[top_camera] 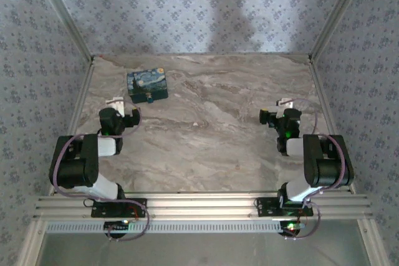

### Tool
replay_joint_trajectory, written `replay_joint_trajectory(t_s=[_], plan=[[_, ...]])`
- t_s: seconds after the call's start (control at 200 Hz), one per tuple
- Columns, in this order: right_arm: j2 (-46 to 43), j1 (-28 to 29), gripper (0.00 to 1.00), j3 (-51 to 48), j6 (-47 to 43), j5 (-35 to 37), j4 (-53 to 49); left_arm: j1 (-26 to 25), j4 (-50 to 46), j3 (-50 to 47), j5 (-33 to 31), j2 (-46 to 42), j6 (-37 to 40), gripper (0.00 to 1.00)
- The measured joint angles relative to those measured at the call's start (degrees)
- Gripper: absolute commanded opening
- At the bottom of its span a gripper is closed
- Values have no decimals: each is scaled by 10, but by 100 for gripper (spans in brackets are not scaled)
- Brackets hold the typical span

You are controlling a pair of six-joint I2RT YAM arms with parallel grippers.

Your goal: Unlock the padlock with the key

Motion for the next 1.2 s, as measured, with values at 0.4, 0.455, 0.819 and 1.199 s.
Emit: replay_joint_trajectory(t_s=[0.4,0.455,0.819,1.199], plan=[[0,0,100,0,0,0,0,-1,0,0,0,0,0,98],[0,0,100,0,0,0,0,-1,0,0,0,0,0,98],[0,-2,100,0,0,-1,0,-1,0,0,0,0,0,98],[-50,-7,100,0,0,-4,-21,-1,-14,-29,-44,-91,-14,98]])
